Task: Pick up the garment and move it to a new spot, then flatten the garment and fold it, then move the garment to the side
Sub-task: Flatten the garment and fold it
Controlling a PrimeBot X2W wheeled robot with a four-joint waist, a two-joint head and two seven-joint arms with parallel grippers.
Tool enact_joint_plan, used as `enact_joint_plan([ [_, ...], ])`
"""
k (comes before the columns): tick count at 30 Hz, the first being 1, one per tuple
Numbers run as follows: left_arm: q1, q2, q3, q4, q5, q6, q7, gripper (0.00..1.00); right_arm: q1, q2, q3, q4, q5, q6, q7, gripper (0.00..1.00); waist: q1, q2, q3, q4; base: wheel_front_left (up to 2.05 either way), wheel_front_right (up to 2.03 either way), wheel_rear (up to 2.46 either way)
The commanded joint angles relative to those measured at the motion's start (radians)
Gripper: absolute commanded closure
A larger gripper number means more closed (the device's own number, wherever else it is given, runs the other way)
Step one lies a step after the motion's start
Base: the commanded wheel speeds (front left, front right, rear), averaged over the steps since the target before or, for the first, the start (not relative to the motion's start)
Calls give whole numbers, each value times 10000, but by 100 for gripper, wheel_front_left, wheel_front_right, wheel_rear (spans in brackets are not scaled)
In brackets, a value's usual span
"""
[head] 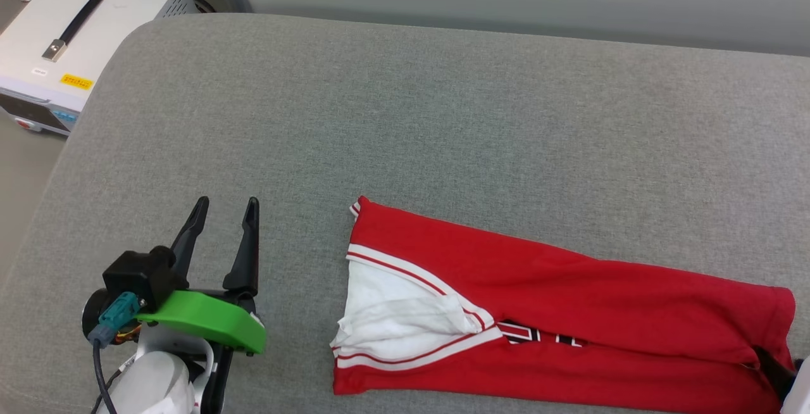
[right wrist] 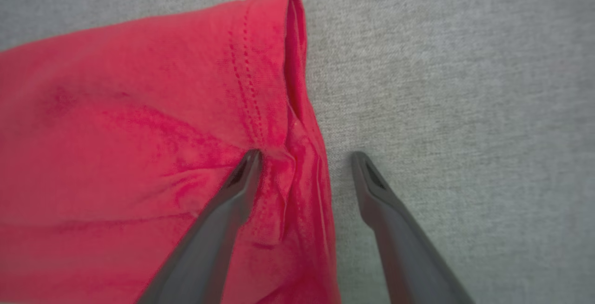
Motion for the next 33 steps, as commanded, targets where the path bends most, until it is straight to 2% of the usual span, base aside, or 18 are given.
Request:
enact_joint_plan([
  [1,154,-87,37,102,239,-121,-56,0,-99,285,291,286,202,6,191,0,1,0,45,15,0,0,0],
  [10,105,-645,493,272,1153,-682,-56,0,-183,357,1076,726,1000,6,335,0,1,0,131,22,0,0,0],
  [11,116,-715,556,261,1226,-746,-56,0,-200,343,1108,773,1013,6,299,3,1,0,121,23,0,0,0],
  [12,136,-796,629,262,1312,-825,-56,0,-219,330,1139,832,1034,6,257,58,1,0,105,23,0,0,0],
  [13,152,-859,683,272,1376,-882,-56,0,-235,311,1170,866,1042,6,210,93,1,0,89,23,0,0,0],
  [14,175,-933,739,296,1445,-960,-56,0,-255,274,1214,896,1038,6,123,100,1,0,68,21,0,0,0],
  [23,393,-1350,1049,693,1833,-1428,-56,0,-389,-134,1227,1058,950,6,-795,100,1,0,-266,-78,0,0,0],
  [33,570,-1621,1302,932,2056,-1718,-57,0,-504,-955,-195,1222,362,6,-1475,100,1,0,-688,-265,0,0,0],
])
